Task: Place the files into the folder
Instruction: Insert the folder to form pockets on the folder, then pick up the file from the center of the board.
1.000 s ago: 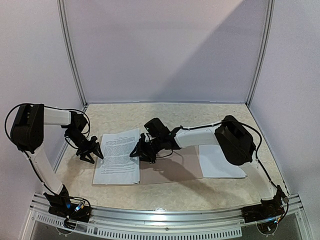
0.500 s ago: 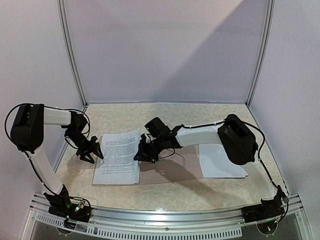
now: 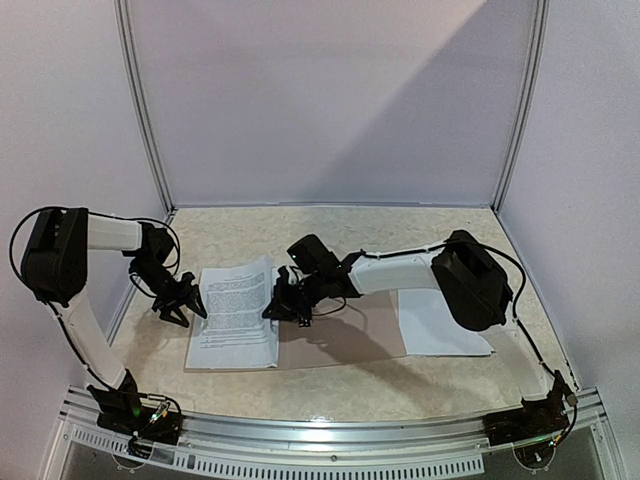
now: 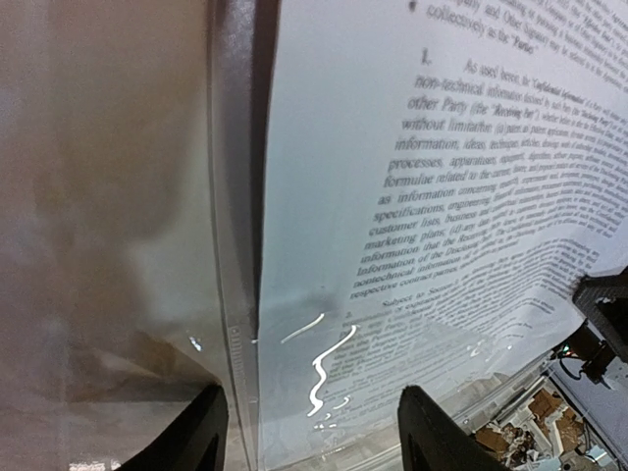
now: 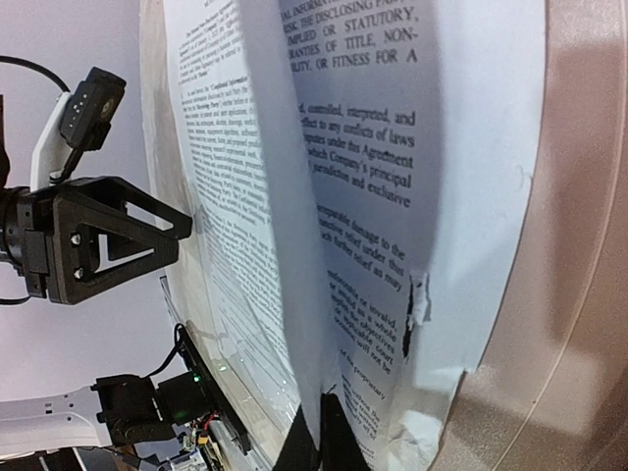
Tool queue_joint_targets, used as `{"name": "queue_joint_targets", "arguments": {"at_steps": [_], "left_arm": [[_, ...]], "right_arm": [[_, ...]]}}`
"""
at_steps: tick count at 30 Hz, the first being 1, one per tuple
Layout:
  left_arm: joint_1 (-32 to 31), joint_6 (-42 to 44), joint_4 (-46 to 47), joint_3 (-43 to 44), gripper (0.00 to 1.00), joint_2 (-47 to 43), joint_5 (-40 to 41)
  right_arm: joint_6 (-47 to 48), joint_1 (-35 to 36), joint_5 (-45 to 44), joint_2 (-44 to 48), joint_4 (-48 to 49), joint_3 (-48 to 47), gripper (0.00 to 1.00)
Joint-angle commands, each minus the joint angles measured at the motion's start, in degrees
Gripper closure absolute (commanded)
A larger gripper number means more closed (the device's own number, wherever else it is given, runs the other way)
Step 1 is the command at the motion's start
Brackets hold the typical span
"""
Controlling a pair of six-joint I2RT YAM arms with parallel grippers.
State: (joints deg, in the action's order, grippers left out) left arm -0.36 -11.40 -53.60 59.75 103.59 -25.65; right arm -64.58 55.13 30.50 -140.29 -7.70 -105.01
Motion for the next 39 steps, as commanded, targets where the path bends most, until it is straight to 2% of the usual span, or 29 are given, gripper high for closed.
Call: {"name": "queue_joint_targets", "arguments": {"at_steps": [1, 9, 16, 20, 23, 26, 32, 39], "left_arm": [[-0.69, 0.63, 2.9, -1.47, 0.39, 2.23, 0.95], [-0.7, 0.67, 2.89, -1.52, 0.39, 2.22, 1.13], [-0.69, 0.67, 2.85, -1.54, 0.39, 1.87, 1.13], [-0.69, 0.67, 2.81, -1.5, 0.39, 1.88, 1.19], [-0.69, 0.63, 2.69, -1.38, 0.39, 1.93, 1.22], [-0.69, 0.76, 2.68, -1.24, 0.39, 1.67, 1.34], [-0.69, 1.1, 2.28, -0.73, 0.39, 1.09, 2.05], [-0.52, 2.0, 1.2, 0.41, 0.38, -0.11, 3.78]], "right_arm": [[0.56, 0.56, 0.19, -2.26, -0.81, -1.25, 1.0], [2.14, 0.6, -0.79, -0.02, -4.85, -0.98, 1.0], [1.22, 0.53, -0.39, -0.94, -3.91, -1.03, 1.0], [2.29, 0.49, -1.77, -0.31, -6.6, -2.56, 0.89], [4.12, 0.46, -3.21, 0.62, -9.31, -3.44, 0.73], [6.04, 0.4, -5.01, 2.61, -11.99, -3.84, 0.62], [10.3, 0.07, -8.83, 6.77, -19.27, -6.13, 0.54], [18.8, -3.12, -13.15, 14.46, -32.1, -8.83, 0.41]]}}
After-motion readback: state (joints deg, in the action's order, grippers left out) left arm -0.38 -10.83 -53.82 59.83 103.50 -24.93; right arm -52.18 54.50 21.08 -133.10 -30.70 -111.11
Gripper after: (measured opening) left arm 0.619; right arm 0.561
